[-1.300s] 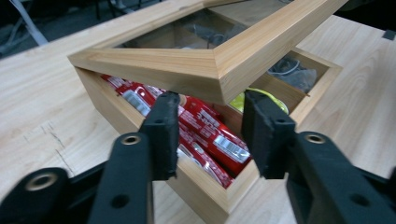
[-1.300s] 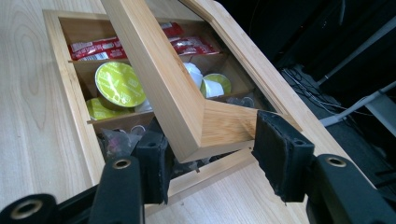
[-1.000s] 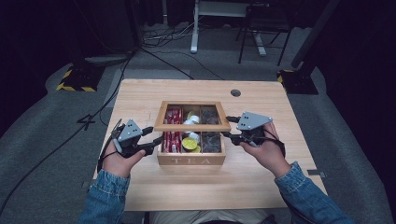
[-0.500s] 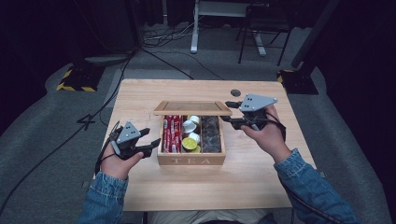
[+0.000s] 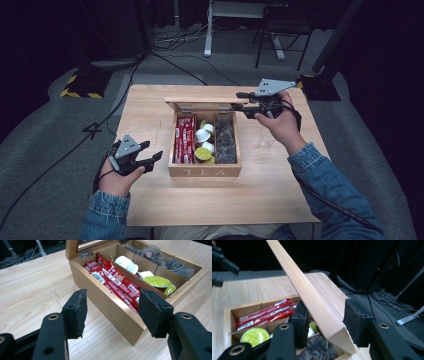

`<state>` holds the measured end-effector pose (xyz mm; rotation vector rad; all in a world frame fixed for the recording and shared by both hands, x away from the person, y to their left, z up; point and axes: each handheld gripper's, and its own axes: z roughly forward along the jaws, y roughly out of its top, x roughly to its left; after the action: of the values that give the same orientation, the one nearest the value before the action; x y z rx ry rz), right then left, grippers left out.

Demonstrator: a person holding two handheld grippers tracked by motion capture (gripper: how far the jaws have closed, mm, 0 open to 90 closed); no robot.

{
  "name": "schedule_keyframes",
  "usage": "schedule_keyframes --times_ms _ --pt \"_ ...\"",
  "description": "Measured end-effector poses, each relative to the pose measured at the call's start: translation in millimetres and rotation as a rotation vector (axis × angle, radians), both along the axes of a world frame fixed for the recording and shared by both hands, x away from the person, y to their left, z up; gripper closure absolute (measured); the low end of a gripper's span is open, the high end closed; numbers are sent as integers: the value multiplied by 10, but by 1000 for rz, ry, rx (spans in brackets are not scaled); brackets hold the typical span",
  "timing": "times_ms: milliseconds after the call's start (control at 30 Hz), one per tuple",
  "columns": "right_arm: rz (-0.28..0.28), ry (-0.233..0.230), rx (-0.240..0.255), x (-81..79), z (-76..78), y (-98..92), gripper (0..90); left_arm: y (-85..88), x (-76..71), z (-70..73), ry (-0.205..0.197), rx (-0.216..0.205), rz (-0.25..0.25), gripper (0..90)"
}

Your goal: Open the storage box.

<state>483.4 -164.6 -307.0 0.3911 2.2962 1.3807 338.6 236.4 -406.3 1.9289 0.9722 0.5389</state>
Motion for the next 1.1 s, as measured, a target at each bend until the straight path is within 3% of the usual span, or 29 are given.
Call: schedule_keyframes --times_ms 300,567,1100 --pt "-36 0 26 227 122 22 578 -13 51 -18 10 3 -9 415" --pt "-118 23 50 558 231 96 566 -50 135 -47 21 4 -31 416" --pt "-209 65 111 955 213 201 473 -71 230 -78 32 1 -39 406"
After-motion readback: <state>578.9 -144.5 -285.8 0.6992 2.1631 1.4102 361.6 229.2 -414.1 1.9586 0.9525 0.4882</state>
